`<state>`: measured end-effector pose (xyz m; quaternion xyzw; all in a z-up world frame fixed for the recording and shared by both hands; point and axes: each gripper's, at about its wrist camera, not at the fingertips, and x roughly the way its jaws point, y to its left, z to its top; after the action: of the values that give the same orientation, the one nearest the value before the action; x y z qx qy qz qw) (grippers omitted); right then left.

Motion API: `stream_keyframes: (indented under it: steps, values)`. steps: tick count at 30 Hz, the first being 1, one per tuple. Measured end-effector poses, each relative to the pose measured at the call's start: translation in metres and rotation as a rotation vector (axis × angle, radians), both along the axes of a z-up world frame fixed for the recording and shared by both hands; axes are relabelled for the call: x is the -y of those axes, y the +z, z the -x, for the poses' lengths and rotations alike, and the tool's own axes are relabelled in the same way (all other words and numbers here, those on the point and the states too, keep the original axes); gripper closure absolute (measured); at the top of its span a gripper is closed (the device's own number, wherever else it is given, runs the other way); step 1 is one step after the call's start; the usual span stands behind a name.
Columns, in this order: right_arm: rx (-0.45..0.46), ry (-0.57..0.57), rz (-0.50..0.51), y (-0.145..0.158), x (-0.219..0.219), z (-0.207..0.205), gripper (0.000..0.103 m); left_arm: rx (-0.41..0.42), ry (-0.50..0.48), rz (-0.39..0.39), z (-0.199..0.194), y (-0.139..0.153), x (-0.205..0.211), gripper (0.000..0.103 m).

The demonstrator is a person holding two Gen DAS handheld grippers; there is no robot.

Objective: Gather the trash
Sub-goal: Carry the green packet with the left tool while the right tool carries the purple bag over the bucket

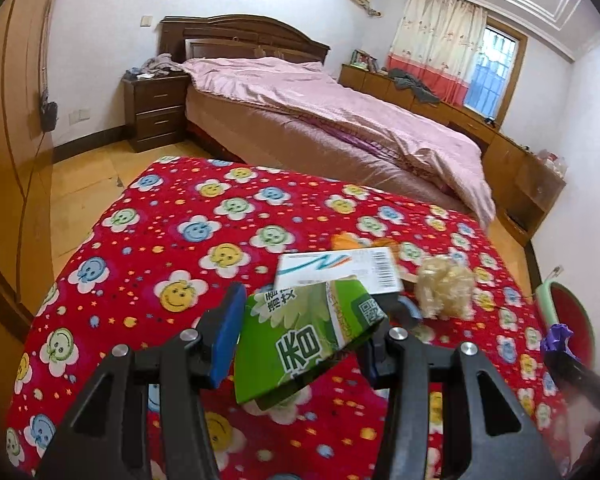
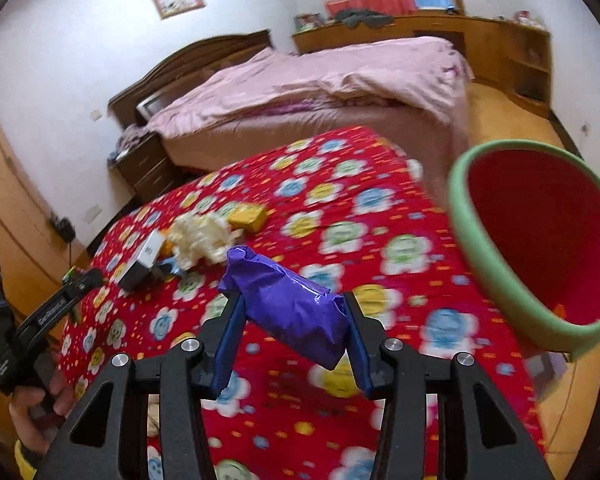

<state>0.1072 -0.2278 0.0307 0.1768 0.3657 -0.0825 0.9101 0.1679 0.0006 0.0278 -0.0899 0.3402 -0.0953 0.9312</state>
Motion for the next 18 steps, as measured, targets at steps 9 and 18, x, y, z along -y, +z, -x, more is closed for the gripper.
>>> stream_keyframes:
  steps: [9, 18]
  values:
    - [0.075, -0.143, -0.042, 0.015, 0.054, 0.049, 0.055, 0.018, -0.106, 0.022, 0.029, 0.029, 0.039, 0.053]
    - [0.121, -0.237, -0.056, 0.029, 0.097, 0.077, 0.055, -0.027, -0.269, 0.067, 0.044, 0.043, 0.102, 0.053]
